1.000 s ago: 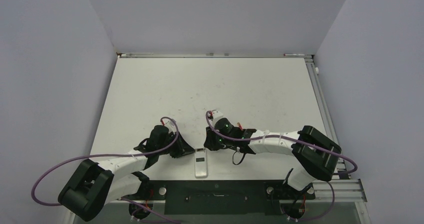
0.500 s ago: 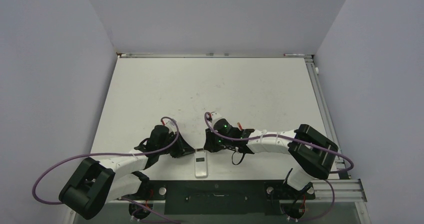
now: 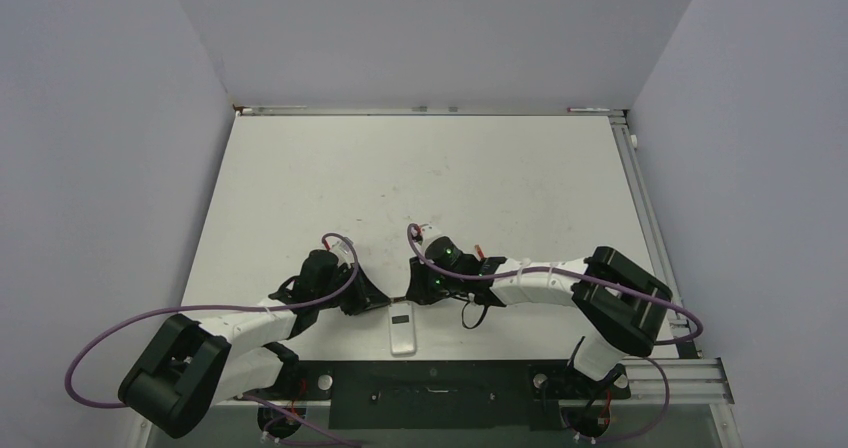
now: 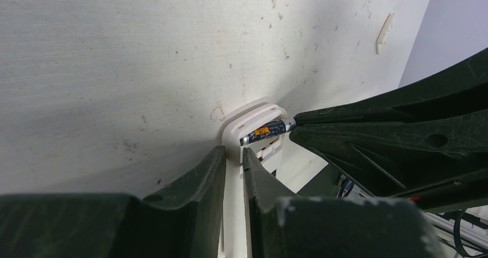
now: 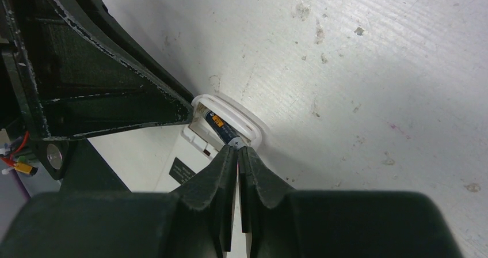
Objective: Load the batteries into the remote control
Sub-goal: Load the battery into the remote control.
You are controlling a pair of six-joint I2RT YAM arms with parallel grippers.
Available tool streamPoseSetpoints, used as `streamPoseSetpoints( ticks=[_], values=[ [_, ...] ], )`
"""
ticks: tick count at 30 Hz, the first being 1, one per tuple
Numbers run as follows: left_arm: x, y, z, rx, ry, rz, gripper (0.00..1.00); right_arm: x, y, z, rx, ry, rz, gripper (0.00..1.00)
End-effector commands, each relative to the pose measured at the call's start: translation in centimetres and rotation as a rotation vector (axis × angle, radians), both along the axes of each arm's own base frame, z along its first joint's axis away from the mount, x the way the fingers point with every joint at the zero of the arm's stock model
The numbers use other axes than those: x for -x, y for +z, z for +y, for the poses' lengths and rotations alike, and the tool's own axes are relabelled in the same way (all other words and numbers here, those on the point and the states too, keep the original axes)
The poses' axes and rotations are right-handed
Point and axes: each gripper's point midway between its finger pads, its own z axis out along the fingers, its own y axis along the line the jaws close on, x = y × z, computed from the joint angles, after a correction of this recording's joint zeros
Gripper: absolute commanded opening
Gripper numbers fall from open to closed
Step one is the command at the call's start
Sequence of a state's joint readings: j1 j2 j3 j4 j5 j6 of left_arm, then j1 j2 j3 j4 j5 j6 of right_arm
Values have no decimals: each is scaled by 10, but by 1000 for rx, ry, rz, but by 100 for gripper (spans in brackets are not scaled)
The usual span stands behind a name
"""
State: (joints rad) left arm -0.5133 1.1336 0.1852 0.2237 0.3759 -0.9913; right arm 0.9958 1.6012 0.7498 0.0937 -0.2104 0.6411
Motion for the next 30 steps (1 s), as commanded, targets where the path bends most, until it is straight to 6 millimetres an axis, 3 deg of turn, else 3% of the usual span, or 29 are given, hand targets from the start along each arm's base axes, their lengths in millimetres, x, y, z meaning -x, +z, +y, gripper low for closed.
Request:
streamPoseSetpoints(
  ticks=[1,30],
  values=[
    [-11,15,-8,46,-9,-51,14,-6,18,19,-65,10,-26,9],
    [-16,14,-11,28,-32,-62,11,5,-2,30,59,95,-25,9]
  ],
)
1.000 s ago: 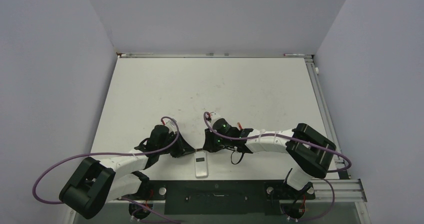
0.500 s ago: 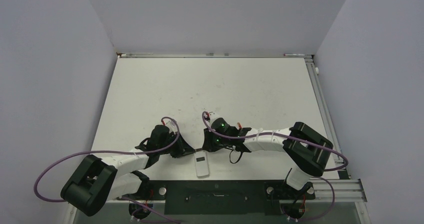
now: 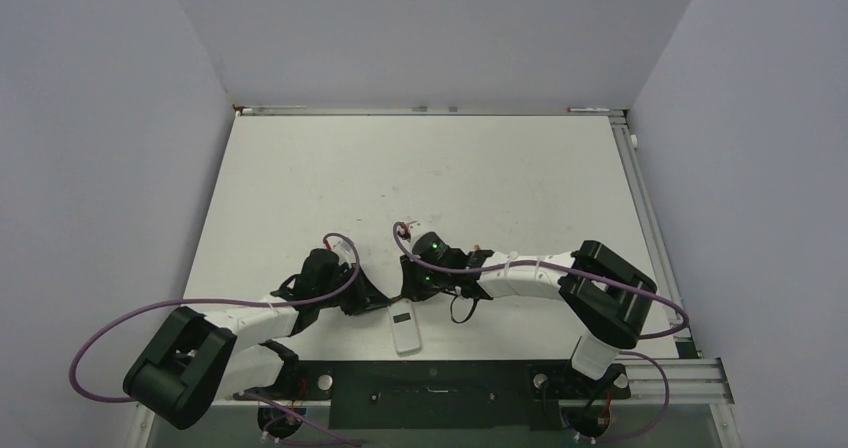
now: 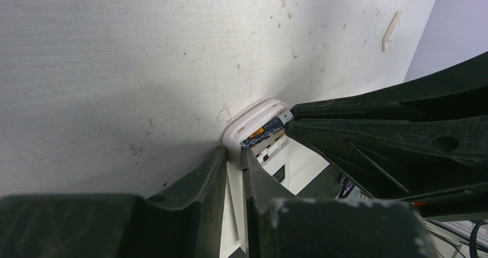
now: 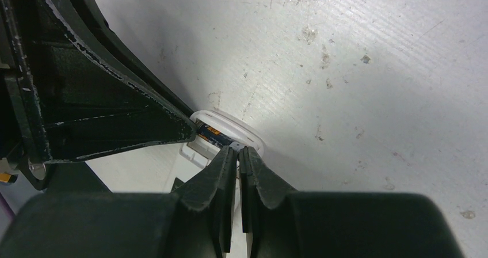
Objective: Load the batteries into the remote control
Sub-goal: Load the battery into the remote control.
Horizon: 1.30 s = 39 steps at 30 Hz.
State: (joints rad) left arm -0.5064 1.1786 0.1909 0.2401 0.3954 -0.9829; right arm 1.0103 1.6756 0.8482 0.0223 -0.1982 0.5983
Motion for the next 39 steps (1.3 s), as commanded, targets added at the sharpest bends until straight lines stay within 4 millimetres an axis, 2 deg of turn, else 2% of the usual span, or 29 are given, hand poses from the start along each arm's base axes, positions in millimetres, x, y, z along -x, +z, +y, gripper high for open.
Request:
streamPoseSetpoints(
  ticks=[1,13,25,39],
  values=[
    [-18,19,-10,30,-18,-83,11,11,-1,15,26,61,-9,9],
    [-20,23,-8,32,-12,-94,11,25,-16,5,179,94,-23,9],
    [-20,23,-8,36,-13,-90,11,28,-15,6,251,102,-55,9],
    [-20,23,-7,43,-12,-94,10,38,-34,4,358,131,-48,9]
  ],
)
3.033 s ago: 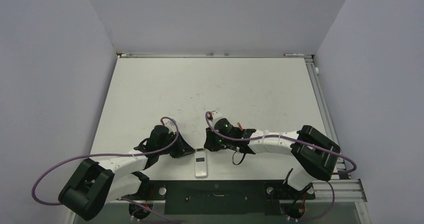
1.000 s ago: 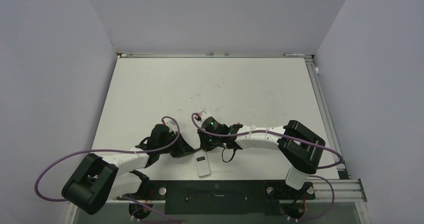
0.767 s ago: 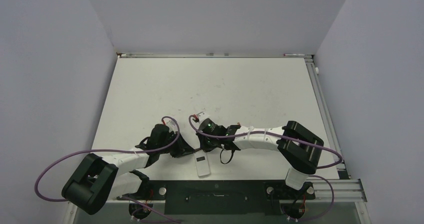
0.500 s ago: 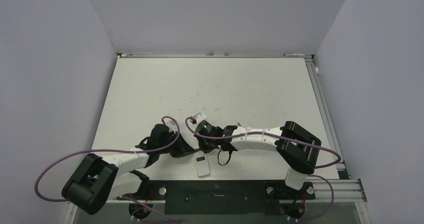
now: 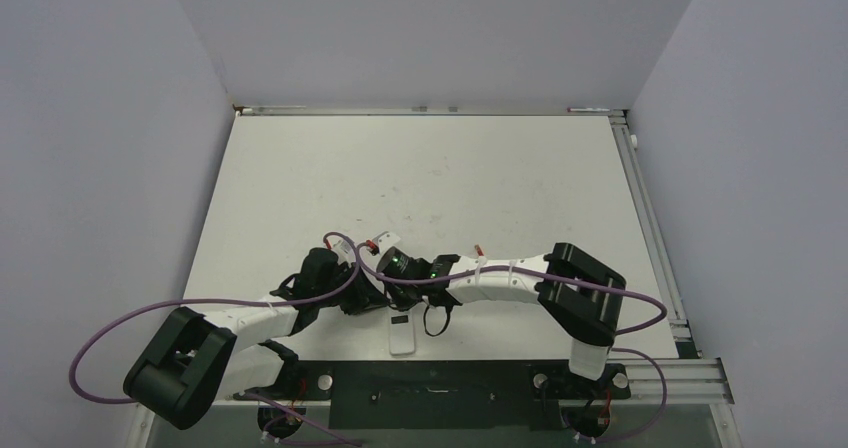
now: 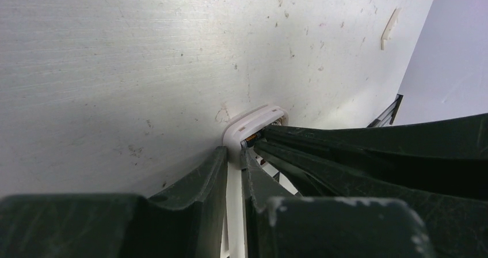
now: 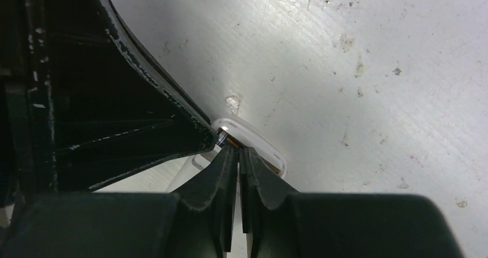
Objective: Load the batteries into the remote control
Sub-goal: Load the battery into the remote control.
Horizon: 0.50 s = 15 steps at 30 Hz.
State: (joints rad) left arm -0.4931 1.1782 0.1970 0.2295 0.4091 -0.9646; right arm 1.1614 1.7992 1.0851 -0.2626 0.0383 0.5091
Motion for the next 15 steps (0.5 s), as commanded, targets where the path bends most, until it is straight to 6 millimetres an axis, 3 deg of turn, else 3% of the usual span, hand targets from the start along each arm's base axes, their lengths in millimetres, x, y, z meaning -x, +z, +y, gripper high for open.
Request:
streamPoseSetpoints(
  ticks=[1,7,15],
  values=[
    [-19,22,-8,44,-3,-90,11,28,-28,-12,107,43,90,9],
    [-19,22,-8,48,-5,-88,11,23,-30,-14,132,19,66,9],
    [-19,22,-7,39,-11,-88,11,4,0,-6,80,-43,-20,9]
  ],
)
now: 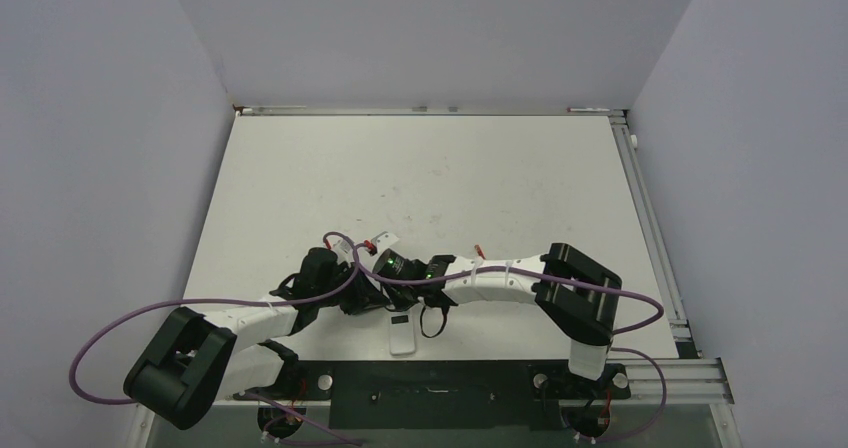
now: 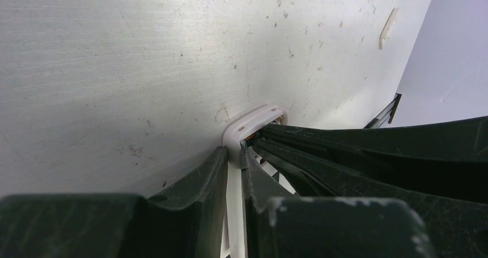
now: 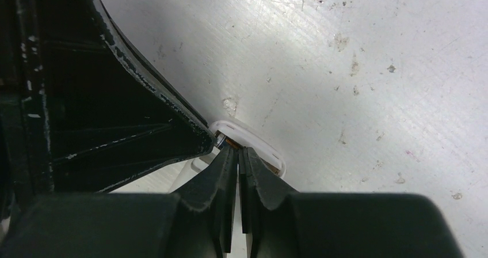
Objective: Load the batteries into the remote control
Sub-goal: Load the battery into the remote control, then adjust the remote control at the center of the board.
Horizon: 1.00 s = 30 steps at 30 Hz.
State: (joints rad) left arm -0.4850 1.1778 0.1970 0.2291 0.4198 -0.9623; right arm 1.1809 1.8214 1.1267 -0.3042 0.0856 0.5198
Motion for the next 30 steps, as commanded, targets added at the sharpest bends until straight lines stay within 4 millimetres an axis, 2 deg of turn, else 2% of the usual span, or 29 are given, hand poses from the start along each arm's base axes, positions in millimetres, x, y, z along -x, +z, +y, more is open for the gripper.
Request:
streamPoseSetpoints(
  ticks=[1,5,9,15,22,25,27,30],
  values=[
    [-19,21,-8,32,-11,-90,11,3,4,-8,38,-37,-12,9],
    [-20,21,-7,23,-18,-92,12,-8,27,-8,7,-73,-66,10],
    [-19,20,-6,5,-29,-90,14,-10,46,-11,-26,-91,-94,15],
    [-19,22,-3,-35,-51,-94,20,-4,59,-25,-58,-104,-98,23],
    [-17,23,3,-84,-40,-72,33,13,47,-45,-45,-86,-58,26],
    [-17,23,5,-86,-23,-58,34,21,40,-54,-41,-82,-39,23],
    [-10,17,7,-94,-14,-11,34,27,36,-59,-45,-78,-29,21],
    [-5,11,11,-106,10,26,29,37,28,-64,-57,-69,-2,13]
  ],
)
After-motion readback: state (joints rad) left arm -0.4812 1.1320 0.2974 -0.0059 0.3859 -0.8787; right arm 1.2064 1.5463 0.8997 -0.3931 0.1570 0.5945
